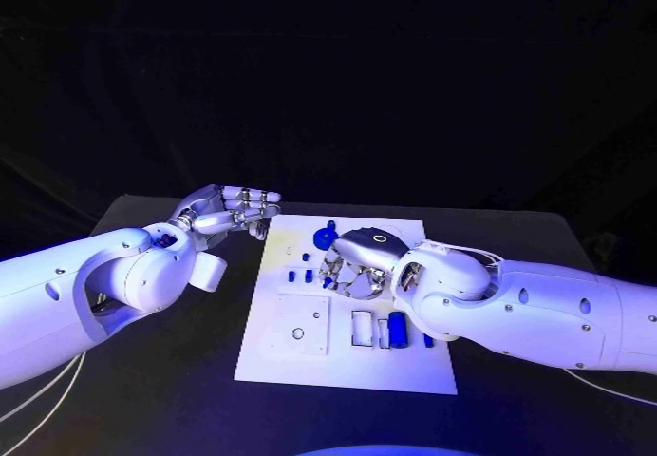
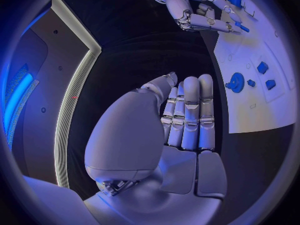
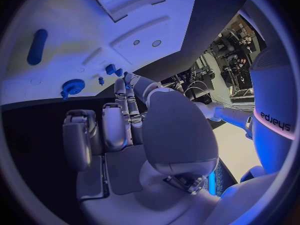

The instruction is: Assemble the parts on the task board

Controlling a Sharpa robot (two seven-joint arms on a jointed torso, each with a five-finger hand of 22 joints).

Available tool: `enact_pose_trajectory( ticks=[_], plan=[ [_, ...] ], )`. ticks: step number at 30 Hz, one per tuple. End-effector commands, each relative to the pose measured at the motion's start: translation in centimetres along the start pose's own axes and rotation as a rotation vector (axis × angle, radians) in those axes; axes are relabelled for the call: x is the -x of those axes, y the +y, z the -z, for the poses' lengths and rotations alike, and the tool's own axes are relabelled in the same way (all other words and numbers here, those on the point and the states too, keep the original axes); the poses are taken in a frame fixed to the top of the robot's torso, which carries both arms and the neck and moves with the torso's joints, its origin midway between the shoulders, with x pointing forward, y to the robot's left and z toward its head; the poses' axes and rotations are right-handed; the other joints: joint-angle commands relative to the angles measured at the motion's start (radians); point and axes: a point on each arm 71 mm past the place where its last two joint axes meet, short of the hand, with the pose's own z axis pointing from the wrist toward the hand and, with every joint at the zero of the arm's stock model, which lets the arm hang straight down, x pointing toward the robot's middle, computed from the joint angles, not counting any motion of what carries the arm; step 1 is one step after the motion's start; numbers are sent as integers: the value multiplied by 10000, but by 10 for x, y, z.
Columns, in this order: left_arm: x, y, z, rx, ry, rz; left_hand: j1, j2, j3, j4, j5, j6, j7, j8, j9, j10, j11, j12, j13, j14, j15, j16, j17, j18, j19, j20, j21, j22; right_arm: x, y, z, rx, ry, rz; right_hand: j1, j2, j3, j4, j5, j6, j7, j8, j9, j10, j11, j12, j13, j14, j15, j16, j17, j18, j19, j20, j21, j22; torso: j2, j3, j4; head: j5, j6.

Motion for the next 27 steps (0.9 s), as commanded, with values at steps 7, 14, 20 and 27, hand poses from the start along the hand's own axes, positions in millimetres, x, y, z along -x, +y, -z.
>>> enact_pose_trajectory(
  ticks=[7, 14, 20, 27],
  plan=[
    [-6, -1, 0, -50, 247, 141, 50, 81, -44, -36, 10, -52, 15, -33, -13, -103, 4, 78, 13, -58, 8, -41, -16, 131, 5, 19, -74, -20, -29, 11, -11, 297, 769, 133, -107, 36, -24, 33, 67, 23, 61, -2, 100, 3, 62, -75, 10, 387, -33, 47, -12, -133, 481, -78, 29, 1785, 5, 5, -9, 288, -217],
    [-8, -1, 0, -40, 305, 155, 50, 81, -44, -36, 10, -52, 15, -33, -13, -103, 4, 78, 13, -58, 8, -41, -16, 131, 5, 19, -74, -20, -41, 13, -15, 267, 1081, 323, -117, 34, -31, 35, 74, 16, 64, -6, 103, 0, 66, -83, 11, 385, -30, 44, -20, -131, 474, -76, 22, 1776, 4, 10, -4, 401, -332],
    [-8, -1, 0, -21, 303, 154, 50, 81, -44, -36, 10, -52, 15, -33, -13, -103, 4, 78, 13, -58, 8, -41, -16, 131, 5, 19, -74, -20, -46, 17, -16, 342, 1314, 379, -125, 36, -37, 37, 84, 9, 67, -10, 105, -2, 68, -90, 12, 384, -27, 45, -22, -131, 474, -75, 23, 1778, 6, 9, -13, 483, -399],
    [-8, -1, 0, 8, 312, 155, 37, 83, -62, -34, 8, -56, 17, -31, -15, -112, 7, 88, 16, -64, 12, -49, -24, 131, 4, 23, -87, -27, -49, 15, -15, 300, 1487, 441, -131, 36, -42, 39, 89, 6, 68, -11, 107, -2, 70, -93, 13, 383, -25, 44, -24, -131, 474, -74, 24, 1779, -3, 9, -10, 512, -444]
  ],
)
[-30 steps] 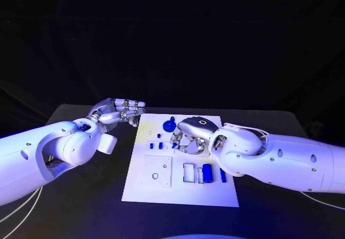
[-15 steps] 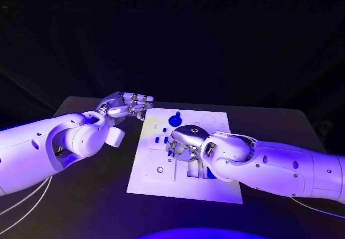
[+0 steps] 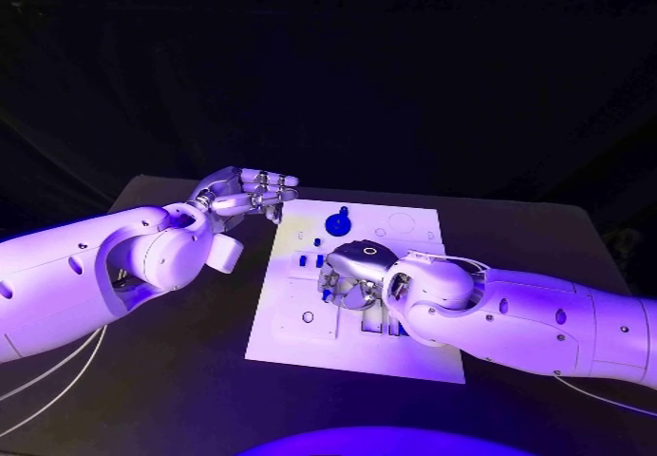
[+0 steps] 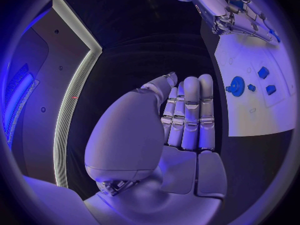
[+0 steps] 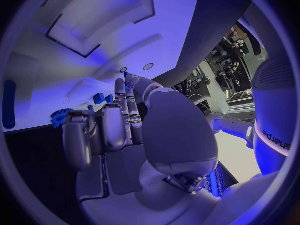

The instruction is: Assemble the parts on the task board

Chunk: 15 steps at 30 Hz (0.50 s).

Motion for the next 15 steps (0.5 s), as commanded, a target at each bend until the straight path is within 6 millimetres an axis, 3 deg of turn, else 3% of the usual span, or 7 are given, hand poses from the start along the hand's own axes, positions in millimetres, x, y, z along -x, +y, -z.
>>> enact_pose_trajectory(
  ticks=[1, 15],
  plan=[
    [-2, 0, -1, -8, 181, 102, 37, 83, -34, -6, 8, -56, 18, -31, -17, -57, -7, 30, 12, -62, 11, -49, -16, 132, 4, 24, -48, -14, -3, -1, 1, -18, 343, 288, -63, -1, -40, 42, 50, 47, -9, 27, 29, -1, 69, -54, 16, 383, -26, 49, -13, -133, 474, -74, 25, 1772, -1, -1, 0, 18, -18],
    [-1, 0, -1, 15, 164, 97, 37, 83, -34, -6, 8, -56, 18, -31, -17, -57, -7, 30, 12, -62, 11, -49, -16, 132, 4, 24, -48, -14, -5, -5, 1, -226, 528, 506, -68, 0, -45, 44, 55, 46, -9, 27, 31, 0, 70, -57, 17, 384, -24, 55, -6, -135, 477, -73, 29, 1778, -4, -4, 1, 5, -28]
  ],
)
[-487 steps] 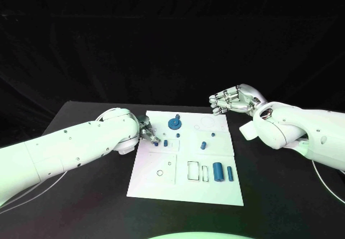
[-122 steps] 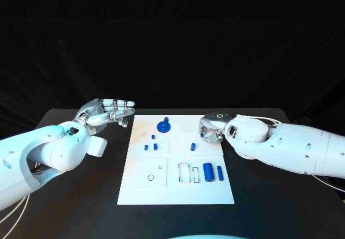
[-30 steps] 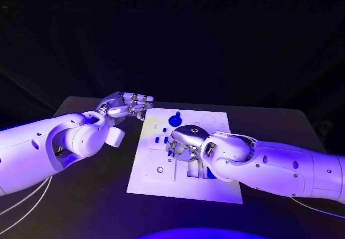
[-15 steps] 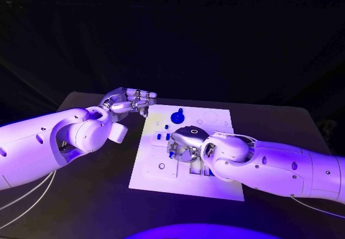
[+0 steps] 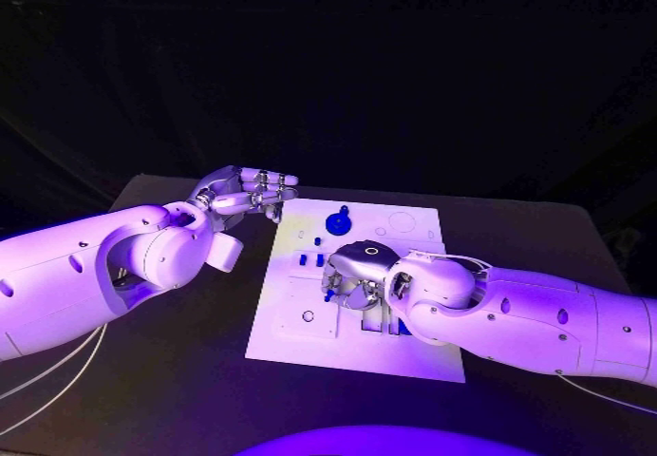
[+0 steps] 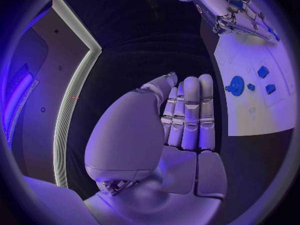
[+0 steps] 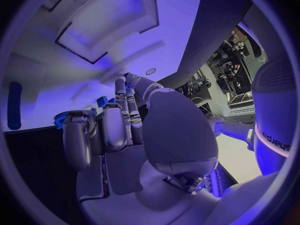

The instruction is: Assemble the parts on the task board

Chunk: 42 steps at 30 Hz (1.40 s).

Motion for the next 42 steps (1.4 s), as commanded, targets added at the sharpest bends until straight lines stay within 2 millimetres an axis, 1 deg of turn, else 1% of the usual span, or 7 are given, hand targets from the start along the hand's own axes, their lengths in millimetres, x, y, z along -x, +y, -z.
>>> enact_pose_trajectory(
  ticks=[1, 23, 27, 29, 31, 35, 42],
  plan=[
    [-3, -1, -1, -22, 192, 98, 37, 83, -34, -6, 8, -57, 18, -31, -9, -41, 8, 30, 10, -62, 11, -49, -17, 133, 4, 24, -49, -9, -3, -1, 0, -125, 278, 335, -43, 26, -3, 29, 57, 66, -24, 28, -11, 0, 70, -58, 16, 384, -25, 55, -5, -136, 477, -73, 29, 1780, 4, -4, 7, -12, 2],
    [-2, 0, -1, 33, 203, 99, 41, 92, -46, -13, 11, -66, 19, -31, -13, -59, 10, 41, 13, -70, 13, -61, -27, 134, 2, 28, -65, -19, -10, 7, -5, 12, 812, 452, -225, -47, -197, 88, 196, 4, -28, -11, 33, -21, 85, -151, 40, 358, -7, 34, -77, -122, 433, -53, -9, 1743, -11, -6, -1, -21, 15],
    [-2, 0, -1, 42, 208, 100, 41, 92, -46, -13, 11, -66, 19, -31, -13, -59, 10, 41, 13, -70, 13, -61, -27, 134, 2, 28, -65, -19, -10, 5, -5, -79, 642, 416, -425, -264, -325, 170, 302, -713, 293, -378, -122, -624, 321, -356, -67, 323, 187, -9, -175, -71, 278, 56, -174, 1551, -18, -10, -2, -53, 42],
    [-3, 0, -2, 49, 215, 102, 41, 92, -46, -13, 11, -66, 19, -31, -13, -59, 10, 41, 13, -70, 13, -61, -27, 134, 2, 28, -65, -19, -9, 4, -5, -103, 532, 403, -525, -411, -408, 208, 318, -1179, 456, -427, -240, -1005, 465, -347, -142, 271, 310, -114, -336, -10, 101, 150, -370, 1321, -10, -5, 2, -59, 62],
    [-3, 0, -2, 59, 215, 102, 44, 93, -50, -17, 11, -70, 20, -32, -15, -66, 11, 44, 14, -72, 13, -64, -30, 135, 2, 29, -70, -22, -8, 3, -5, -119, 372, 399, -581, -561, -596, 214, 280, -1652, 517, -415, -372, -1559, 586, -315, -243, 140, 405, -411, -754, 148, -332, 264, -862, 758, -9, 0, 3, -56, 64],
    [-2, 0, -2, 72, 216, 102, 44, 93, -50, -17, 11, -70, 20, -32, -15, -66, 11, 44, 14, -72, 13, -64, -30, 135, 2, 29, -70, -22, -5, 3, 0, -119, 111, 406, -528, -624, -897, 179, 280, -1949, 477, -387, -470, -1932, 613, -217, -278, 66, 418, -602, -1029, 246, -572, 336, -1168, 442, -12, 3, 9, -68, 100],
    [-1, 1, -2, 84, 189, 95, 44, 93, -50, -17, 11, -70, 20, -32, -15, -66, 11, 44, 14, -72, 13, -64, -30, 135, 2, 29, -70, -22, 11, -7, 24, -327, -324, 382, -461, -564, -1216, 203, 302, -1748, 407, -297, -463, -2000, 563, 29, -243, 81, 387, -613, -1081, 223, -483, 325, -1124, 530, -6, 2, 1, -105, 157]
  ],
)
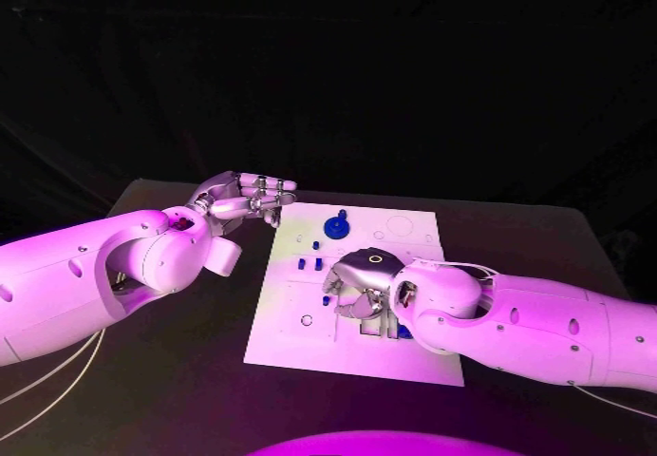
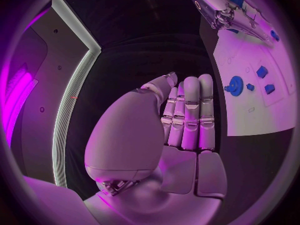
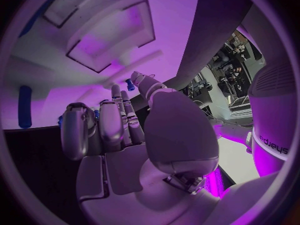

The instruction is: Assemble the parts on the task board

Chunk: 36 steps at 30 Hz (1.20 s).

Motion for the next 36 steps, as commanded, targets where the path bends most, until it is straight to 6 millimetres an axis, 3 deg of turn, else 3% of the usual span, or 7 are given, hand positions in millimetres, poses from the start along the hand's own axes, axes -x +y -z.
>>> enact_pose_trajectory(
  ticks=[1, 10, 14, 19, 21, 36],
  plan=[
    [-2, 0, 0, -18, 175, 87, 44, 93, -51, -18, 11, -71, 21, -32, -9, -67, 11, 44, 17, -71, 13, -65, -12, 134, 2, 29, -27, -12, 15, -7, 11, -231, -493, 106, 77, 14, -117, 18, 31, 118, 0, 48, 2, -37, 5, 136, 25, 82, 22, -56, -28, 52, 57, -20, 34, 553, 6, 3, -4, -33, 29],
    [-2, 0, 0, -8, 166, 82, 43, 94, -61, -21, 10, -81, 24, -34, -13, -81, 15, 48, 18, -75, 15, -70, -18, 134, 2, 31, -36, -18, 56, -47, 43, -1227, -1100, -307, 149, 109, -235, 75, 62, 298, -89, 85, 7, 91, -62, 377, 63, 111, -28, 3, 25, 9, 188, -56, 155, 711, 3, 3, -21, -246, 152],
    [-2, 1, 0, -5, 177, 82, 43, 94, -61, -21, 10, -81, 24, -34, -13, -81, 15, 48, 18, -75, 15, -70, -18, 134, 2, 31, -36, -18, 63, -69, 51, -1760, -1030, -203, 144, 23, -346, 84, 52, 280, -128, 53, -10, 26, -79, 403, 49, 110, -41, -11, -9, 24, 154, -74, 104, 662, 2, -13, -15, -303, 183],
    [-3, 1, 0, -4, 217, 89, 43, 96, -66, -23, 10, -82, 25, -34, -13, -84, 15, 53, 20, -77, 16, -73, -21, 135, 2, 32, -41, -20, 61, -85, 53, -2075, -792, 209, 225, -66, -855, 188, 37, 177, -300, -19, -71, -319, -55, 475, 6, 108, -29, -15, -53, 79, 12, -80, -112, 462, 21, 11, -2, -323, 200],
    [-3, 1, 0, 0, 226, 90, 43, 96, -66, -23, 10, -82, 25, -34, -13, -84, 15, 53, 20, -77, 16, -73, -21, 135, 2, 32, -41, -20, 56, -88, 54, -2143, -620, 331, 292, -55, -1034, 234, 38, 159, -338, -22, -87, -404, -42, 524, 3, 106, -20, -20, -76, 93, -23, -73, -173, 411, 15, 0, -2, -308, 191],
    [-2, 1, 1, 18, 193, 81, 43, 96, -66, -23, 10, -82, 25, -34, -13, -84, 15, 53, 20, -77, 16, -73, -21, 135, 2, 32, -41, -20, 31, -87, 47, -2005, 209, 348, 559, 131, -1480, 411, 144, 240, -389, 15, -112, -308, -95, 911, 54, 105, -59, -2, -114, 75, 53, -88, -149, 492, 14, -6, 5, -265, 146]
  ],
)
